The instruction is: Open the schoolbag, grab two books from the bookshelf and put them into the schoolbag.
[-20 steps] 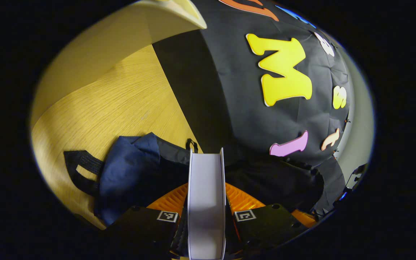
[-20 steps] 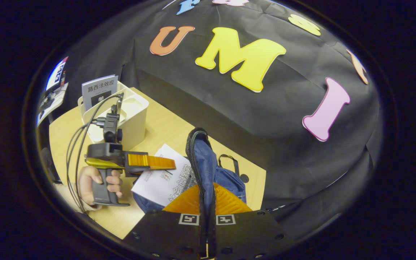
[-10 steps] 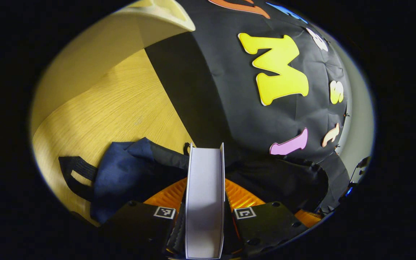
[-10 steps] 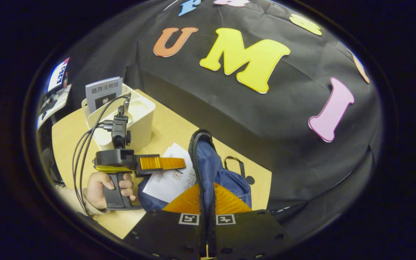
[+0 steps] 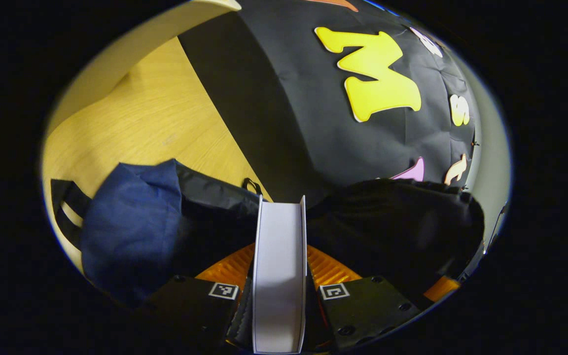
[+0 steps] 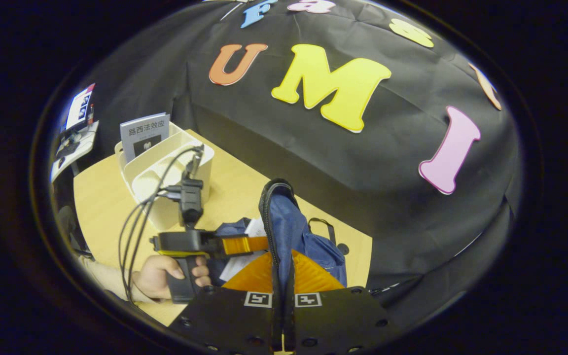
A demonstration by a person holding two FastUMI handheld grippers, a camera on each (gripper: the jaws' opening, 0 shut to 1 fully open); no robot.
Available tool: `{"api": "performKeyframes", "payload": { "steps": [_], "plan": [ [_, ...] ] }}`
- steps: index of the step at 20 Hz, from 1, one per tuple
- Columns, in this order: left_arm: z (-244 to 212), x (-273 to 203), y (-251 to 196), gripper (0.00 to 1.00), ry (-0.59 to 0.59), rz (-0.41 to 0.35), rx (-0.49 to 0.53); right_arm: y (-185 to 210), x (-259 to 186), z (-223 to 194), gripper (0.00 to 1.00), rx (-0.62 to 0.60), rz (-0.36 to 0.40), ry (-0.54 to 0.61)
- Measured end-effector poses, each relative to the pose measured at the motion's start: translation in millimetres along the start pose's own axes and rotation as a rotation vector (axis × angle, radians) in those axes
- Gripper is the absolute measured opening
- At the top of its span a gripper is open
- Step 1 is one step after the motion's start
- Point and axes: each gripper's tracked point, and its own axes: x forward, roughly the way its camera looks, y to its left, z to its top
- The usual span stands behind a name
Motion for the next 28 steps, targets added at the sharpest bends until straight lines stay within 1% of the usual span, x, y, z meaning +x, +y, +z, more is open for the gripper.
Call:
{"api": "performKeyframes", "payload": {
  "steps": [1,2,4,5,6,7,8,9,10,11,12,13,14,15,17,18,20,22,24,26,28],
  "plan": [
    [-11,10,-1,0.46,0.023,-0.004,-0.005,2,1,2,0.02,-0.003,0.004,-0.004],
    [-15,14,-2,0.46,0.012,-0.009,-0.006,-1,2,0,0.02,-0.012,-0.011,0.002],
    [-10,26,-3,0.46,-0.009,-0.018,0.001,-6,6,1,0.02,-0.004,-0.02,-0.006],
    [-8,29,4,0.47,-0.02,0.018,0.024,-10,6,0,0.02,0.011,-0.02,-0.007],
    [-7,35,19,0.47,-0.019,0.086,0.062,-10,7,-2,0.02,0.018,-0.013,-0.005],
    [-7,29,35,0.53,-0.007,0.155,0.105,-12,7,-6,0.02,0.026,-0.01,0.004],
    [-9,24,47,0.76,0.008,0.198,0.128,-13,8,-7,0.02,0.034,-0.006,0.003],
    [-11,22,58,0.89,0.025,0.236,0.155,-13,8,-7,0.02,0.042,-0.004,0.001],
    [-7,18,61,0.79,0.028,0.259,0.173,-13,8,-8,0.02,0.05,0.001,-0.002],
    [-2,10,64,0.82,0.022,0.286,0.199,-13,8,-8,0.02,0.053,-0.002,-0.007],
    [5,2,61,0.84,0.018,0.291,0.215,-15,8,-9,0.02,0.058,-0.005,-0.01],
    [9,-3,56,0.85,0.012,0.28,0.218,-16,7,-9,0.02,0.066,-0.006,-0.011],
    [14,-11,50,0.98,0.004,0.278,0.231,-17,7,-11,0.02,0.075,-0.006,-0.011],
    [25,-21,45,0.87,-0.026,0.294,0.266,-18,5,-13,0.02,0.084,-0.005,-0.013],
    [32,-36,22,0.87,-0.049,0.283,0.354,-22,0,-17,0.02,0.106,-0.004,-0.025],
    [33,-45,10,0.87,-0.048,0.273,0.403,-25,-3,-19,0.0,0.113,-0.007,-0.034],
    [40,-67,-15,0.87,-0.053,0.271,0.531,-31,-7,-25,0.02,0.138,-0.009,-0.045],
    [59,-93,-34,0.88,-0.074,0.298,0.683,-37,-8,-28,0.02,0.172,-0.005,-0.058],
    [88,-125,-44,0.91,-0.084,0.366,0.797,-40,-8,-32,0.02,0.197,0.006,-0.063],
    [117,-157,-47,0.91,-0.08,0.46,0.9,-41,-9,-34,0.02,0.209,0.017,-0.068],
    [155,-190,-49,0.92,-0.115,0.552,0.985,-41,-10,-33,0.02,0.208,0.025,-0.079]
  ]
}}
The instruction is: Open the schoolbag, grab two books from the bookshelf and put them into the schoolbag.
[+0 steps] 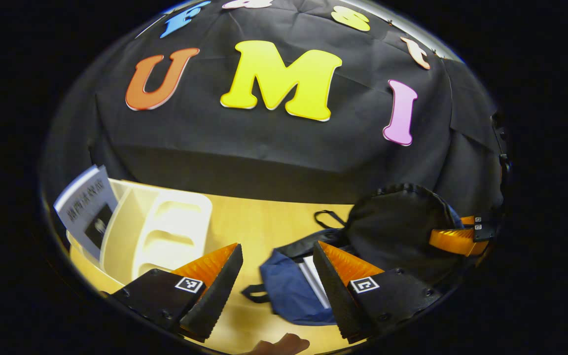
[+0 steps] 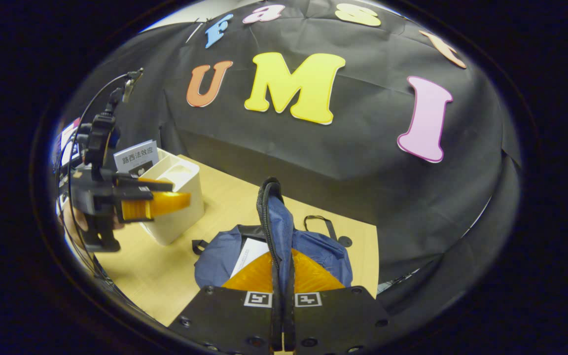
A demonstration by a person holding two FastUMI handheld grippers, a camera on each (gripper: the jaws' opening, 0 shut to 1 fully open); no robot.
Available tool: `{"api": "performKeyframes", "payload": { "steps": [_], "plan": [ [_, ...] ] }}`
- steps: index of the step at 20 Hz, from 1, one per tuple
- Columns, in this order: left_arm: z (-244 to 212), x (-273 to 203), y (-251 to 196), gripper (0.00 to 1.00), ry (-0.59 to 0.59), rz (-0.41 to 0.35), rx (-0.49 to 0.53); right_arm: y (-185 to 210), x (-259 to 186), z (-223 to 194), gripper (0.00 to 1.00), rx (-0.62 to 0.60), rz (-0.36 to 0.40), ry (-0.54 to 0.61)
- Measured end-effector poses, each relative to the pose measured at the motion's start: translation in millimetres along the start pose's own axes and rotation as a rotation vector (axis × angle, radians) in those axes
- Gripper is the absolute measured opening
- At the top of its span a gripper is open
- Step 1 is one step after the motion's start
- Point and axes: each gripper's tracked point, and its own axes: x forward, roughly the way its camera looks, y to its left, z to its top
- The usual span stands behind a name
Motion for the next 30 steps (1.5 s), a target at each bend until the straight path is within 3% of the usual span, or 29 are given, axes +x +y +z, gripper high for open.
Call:
{"api": "performKeyframes", "payload": {
  "steps": [3,6,11,14,20,21,23,25,30],
  "plan": [
    [35,-25,68,0.93,0.002,0.123,0.068,6,1,-2,0.02,-0.012,0.025,-0.008],
    [62,-43,144,0.92,0.057,0.235,0.074,8,1,-4,0.02,-0.014,0.048,-0.022],
    [73,-55,245,0.89,0.276,0.317,0.025,10,2,-5,0.02,-0.006,0.075,-0.041],
    [47,-46,276,0.88,0.45,0.325,0.038,11,5,-6,0.02,-0.004,0.086,-0.049],
    [13,-13,298,0.81,0.621,0.268,0.045,21,8,-9,0.02,-0.02,0.101,-0.057],
    [13,-9,303,0.72,0.634,0.279,0.051,23,9,-9,0.02,-0.026,0.104,-0.054],
    [1,1,309,0.67,0.678,0.275,0.058,26,12,-11,0.02,-0.035,0.107,-0.051],
    [-6,7,310,0.54,0.711,0.273,0.068,30,13,-13,0.02,-0.041,0.115,-0.048],
    [-7,12,293,0.47,0.727,0.195,0.098,33,16,-16,0.02,-0.042,0.119,-0.044]
  ]
}}
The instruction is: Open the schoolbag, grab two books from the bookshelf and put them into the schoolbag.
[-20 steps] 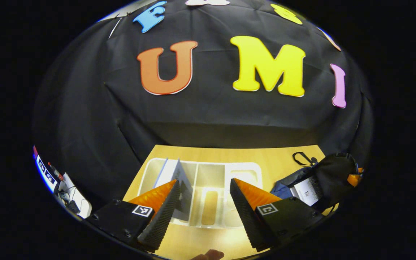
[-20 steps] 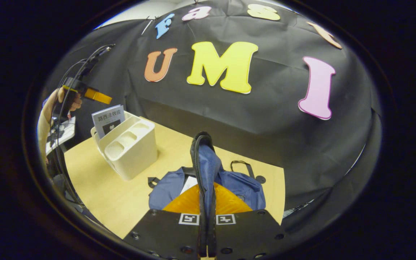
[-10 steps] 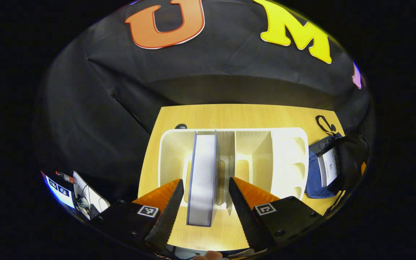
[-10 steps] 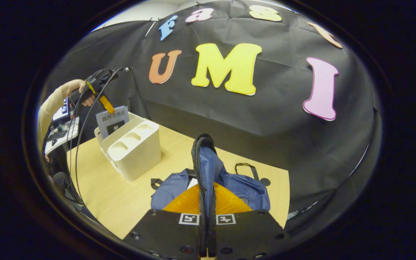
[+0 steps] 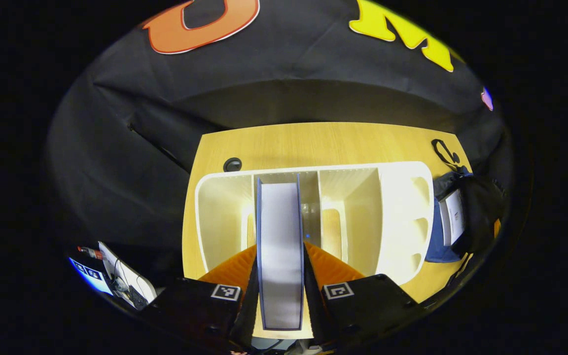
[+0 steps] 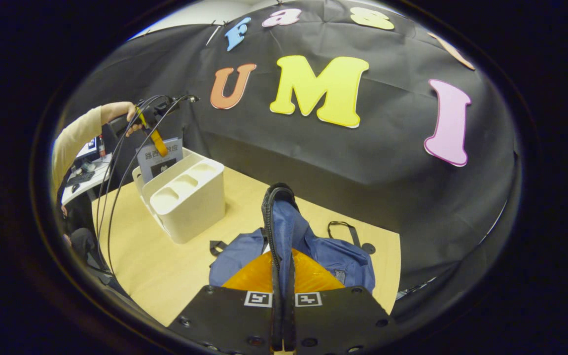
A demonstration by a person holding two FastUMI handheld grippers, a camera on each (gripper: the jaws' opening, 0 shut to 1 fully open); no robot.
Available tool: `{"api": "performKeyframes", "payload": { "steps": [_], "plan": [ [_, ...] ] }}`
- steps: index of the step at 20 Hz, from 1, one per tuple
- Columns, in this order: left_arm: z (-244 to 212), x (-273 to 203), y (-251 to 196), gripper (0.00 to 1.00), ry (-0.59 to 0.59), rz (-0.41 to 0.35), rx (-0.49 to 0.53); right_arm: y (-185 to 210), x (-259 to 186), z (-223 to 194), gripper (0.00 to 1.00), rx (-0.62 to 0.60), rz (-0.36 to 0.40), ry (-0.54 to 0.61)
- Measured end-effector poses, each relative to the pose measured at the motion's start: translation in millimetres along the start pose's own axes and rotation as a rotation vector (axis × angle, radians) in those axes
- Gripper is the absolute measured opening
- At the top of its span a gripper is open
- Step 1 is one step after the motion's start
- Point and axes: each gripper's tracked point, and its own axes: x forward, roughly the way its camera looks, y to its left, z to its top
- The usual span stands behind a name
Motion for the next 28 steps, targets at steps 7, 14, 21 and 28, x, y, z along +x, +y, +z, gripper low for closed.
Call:
{"api": "performKeyframes", "payload": {
  "steps": [7,14,21,28],
  "plan": [
    [-4,-33,3,0.38,-0.143,-0.026,-0.071,-6,-1,-1,0.02,0.023,-0.015,0.003],
    [-13,-139,22,0.34,-0.405,0.01,-0.061,-7,2,-1,0.02,0.059,-0.023,0.026],
    [-19,-255,-21,0.33,-0.721,-0.083,-0.047,-18,4,-4,0.02,0.099,-0.044,0.044],
    [-33,-285,-112,0.34,-0.846,-0.497,-0.131,-13,3,-3,0.02,0.098,-0.045,0.045]
  ]
}}
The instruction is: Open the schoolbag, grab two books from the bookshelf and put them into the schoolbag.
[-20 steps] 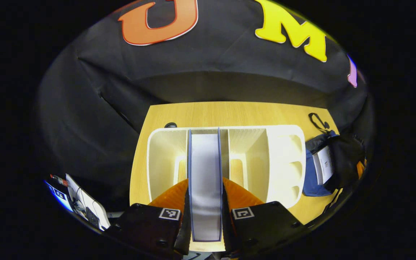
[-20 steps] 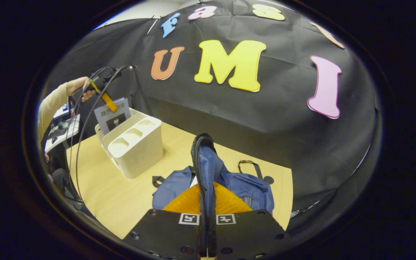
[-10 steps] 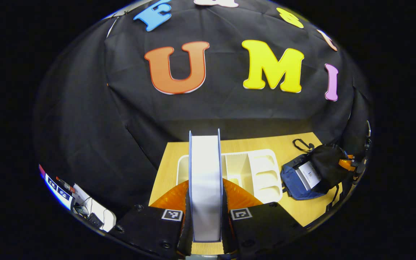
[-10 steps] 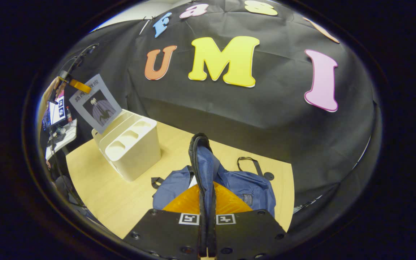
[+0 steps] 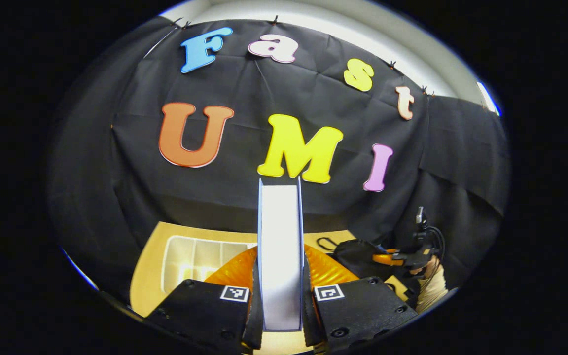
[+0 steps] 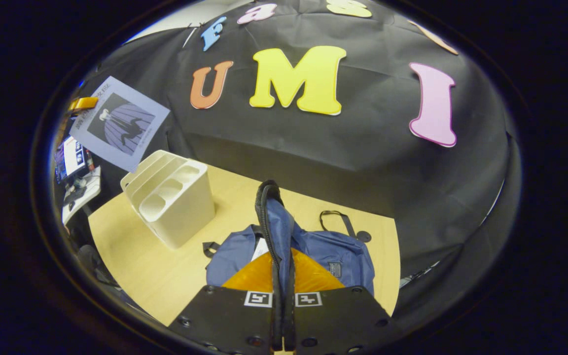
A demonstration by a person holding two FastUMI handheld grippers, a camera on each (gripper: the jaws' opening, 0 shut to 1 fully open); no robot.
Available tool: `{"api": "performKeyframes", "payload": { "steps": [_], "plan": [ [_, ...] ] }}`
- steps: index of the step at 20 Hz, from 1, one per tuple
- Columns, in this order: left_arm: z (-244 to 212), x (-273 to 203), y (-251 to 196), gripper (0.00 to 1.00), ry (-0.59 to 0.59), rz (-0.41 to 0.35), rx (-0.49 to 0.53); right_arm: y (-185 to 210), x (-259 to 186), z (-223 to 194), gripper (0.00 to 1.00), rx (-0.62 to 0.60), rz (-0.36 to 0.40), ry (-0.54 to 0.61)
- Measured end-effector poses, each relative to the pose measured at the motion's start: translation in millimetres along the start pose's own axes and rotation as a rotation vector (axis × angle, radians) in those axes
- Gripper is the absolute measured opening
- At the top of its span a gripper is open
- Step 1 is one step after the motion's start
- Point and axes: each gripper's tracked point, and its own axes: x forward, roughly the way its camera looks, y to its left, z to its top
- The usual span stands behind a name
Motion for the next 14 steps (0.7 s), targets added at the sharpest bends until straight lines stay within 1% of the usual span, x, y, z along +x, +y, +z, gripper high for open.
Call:
{"api": "performKeyframes", "payload": {
  "steps": [1,2,3,4,5,7,8,9,10,13,14],
  "plan": [
    [-13,6,-9,0.34,0.0,-0.059,-0.045,1,0,0,0.02,0.002,0.003,-0.001],
    [-28,14,-16,0.34,0.021,-0.107,-0.12,0,1,-3,0.02,0.001,-0.001,0.004],
    [-43,17,-23,0.36,0.037,-0.147,-0.18,0,1,-5,0.02,-0.002,-0.006,0.012],
    [-53,23,-27,0.34,0.042,-0.179,-0.209,1,3,-7,0.02,-0.007,-0.011,0.016],
    [-66,27,-28,0.34,0.054,-0.192,-0.229,1,4,-8,0.02,-0.012,-0.014,0.022],
    [-88,45,-29,0.34,0.057,-0.186,-0.266,3,5,-10,0.02,-0.009,-0.012,0.026],
    [-98,53,-33,0.34,0.062,-0.195,-0.284,4,6,-9,0.02,-0.021,-0.012,0.023],
    [-109,62,-41,0.3,0.069,-0.212,-0.307,4,6,-9,0.02,-0.036,-0.012,0.021],
    [-119,71,-51,0.34,0.078,-0.224,-0.333,6,6,-9,0.02,-0.029,-0.007,0.019],
    [-154,95,-77,0.34,0.139,-0.217,-0.336,6,8,-6,0.02,0.004,-0.008,0.004],
    [-168,104,-89,0.34,0.161,-0.23,-0.333,6,8,-5,0.02,0.018,-0.006,0.001]
  ]
}}
